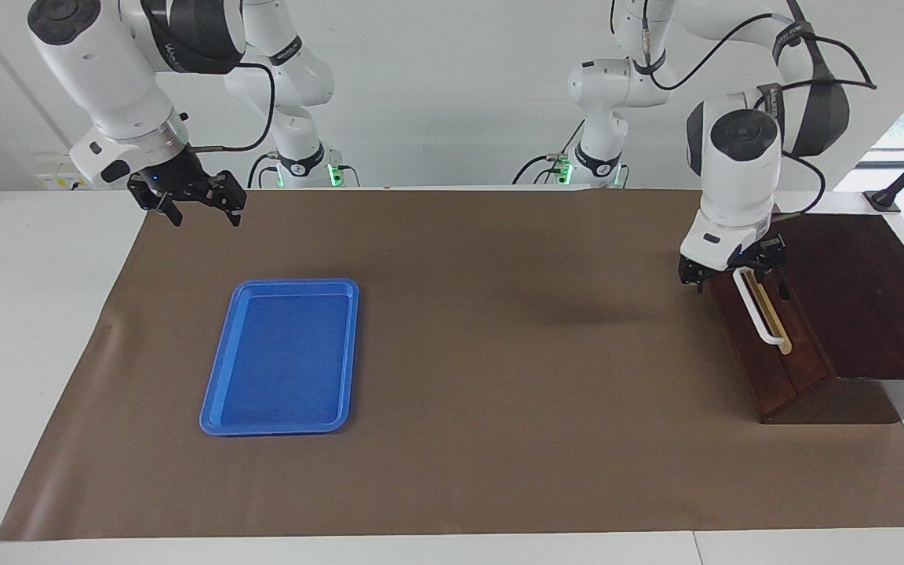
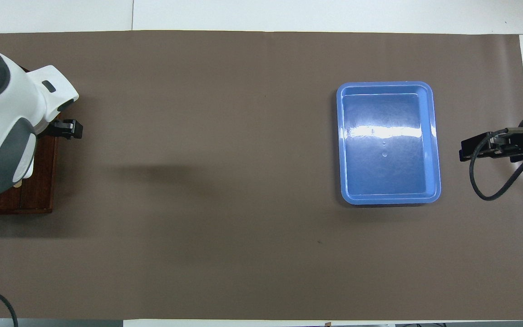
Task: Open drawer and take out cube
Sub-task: 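Pull the drawer open with the left gripper while the right gripper rises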
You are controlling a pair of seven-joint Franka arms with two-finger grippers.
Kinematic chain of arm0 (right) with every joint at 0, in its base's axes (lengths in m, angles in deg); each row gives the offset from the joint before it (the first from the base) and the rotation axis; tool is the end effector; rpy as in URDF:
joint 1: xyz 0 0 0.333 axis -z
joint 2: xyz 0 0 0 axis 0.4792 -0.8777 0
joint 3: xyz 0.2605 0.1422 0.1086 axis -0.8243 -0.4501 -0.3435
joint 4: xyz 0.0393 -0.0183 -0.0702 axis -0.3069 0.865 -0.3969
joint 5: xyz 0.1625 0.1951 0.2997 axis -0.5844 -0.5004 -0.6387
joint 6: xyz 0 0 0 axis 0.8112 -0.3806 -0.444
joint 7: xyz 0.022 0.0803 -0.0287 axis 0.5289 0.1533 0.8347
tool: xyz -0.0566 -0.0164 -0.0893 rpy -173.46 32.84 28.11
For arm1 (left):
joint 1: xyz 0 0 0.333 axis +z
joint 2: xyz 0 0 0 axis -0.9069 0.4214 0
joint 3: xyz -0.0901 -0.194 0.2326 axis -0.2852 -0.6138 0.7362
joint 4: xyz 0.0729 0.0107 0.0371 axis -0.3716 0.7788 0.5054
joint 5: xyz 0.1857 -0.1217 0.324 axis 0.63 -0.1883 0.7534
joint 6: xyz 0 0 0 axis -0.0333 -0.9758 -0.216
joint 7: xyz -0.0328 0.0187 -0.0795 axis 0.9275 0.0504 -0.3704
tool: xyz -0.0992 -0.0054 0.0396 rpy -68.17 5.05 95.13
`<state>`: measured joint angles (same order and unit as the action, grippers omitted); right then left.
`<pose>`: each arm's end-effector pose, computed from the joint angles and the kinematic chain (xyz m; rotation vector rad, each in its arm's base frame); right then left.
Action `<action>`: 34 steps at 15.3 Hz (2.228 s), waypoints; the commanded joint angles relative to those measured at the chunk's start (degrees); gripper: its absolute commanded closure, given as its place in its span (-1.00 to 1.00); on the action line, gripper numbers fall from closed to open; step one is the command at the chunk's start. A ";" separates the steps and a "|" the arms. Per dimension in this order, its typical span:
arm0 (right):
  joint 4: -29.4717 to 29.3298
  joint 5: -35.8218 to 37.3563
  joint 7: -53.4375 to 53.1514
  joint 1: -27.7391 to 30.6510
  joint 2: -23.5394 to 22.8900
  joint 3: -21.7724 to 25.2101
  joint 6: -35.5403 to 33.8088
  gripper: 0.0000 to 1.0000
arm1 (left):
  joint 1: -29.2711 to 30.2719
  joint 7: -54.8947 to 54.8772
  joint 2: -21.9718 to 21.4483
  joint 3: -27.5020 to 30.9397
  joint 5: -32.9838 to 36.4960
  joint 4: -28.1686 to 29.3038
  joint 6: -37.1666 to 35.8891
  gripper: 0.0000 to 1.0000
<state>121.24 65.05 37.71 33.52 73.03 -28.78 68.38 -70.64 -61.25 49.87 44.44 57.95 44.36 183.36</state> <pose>0.5353 -0.0073 0.5815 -3.1182 0.1968 0.1213 0.5933 -0.0654 0.4641 -2.7048 0.2249 -0.0607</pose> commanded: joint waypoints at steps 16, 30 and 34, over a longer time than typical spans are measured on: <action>-6.22 -40.82 -74.22 -6.03 -19.89 -0.62 10.00 -0.97 | 1.63 11.47 6.78 0.35 8.86 7.95 20.92 -1.00; -6.04 -47.09 -68.95 -11.31 -25.62 -0.62 14.66 -0.98 | -10.52 25.38 8.89 0.35 -0.10 5.58 20.92 -1.00; -5.78 -46.39 -68.95 -10.69 -25.62 -0.53 13.87 -0.98 | -10.34 25.12 10.64 0.26 -0.28 -2.74 12.77 -1.00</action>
<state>116.05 19.21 -32.55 21.62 48.05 -28.96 83.22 -78.63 -37.50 57.16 44.82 59.77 48.86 201.06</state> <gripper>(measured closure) 0.004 0.000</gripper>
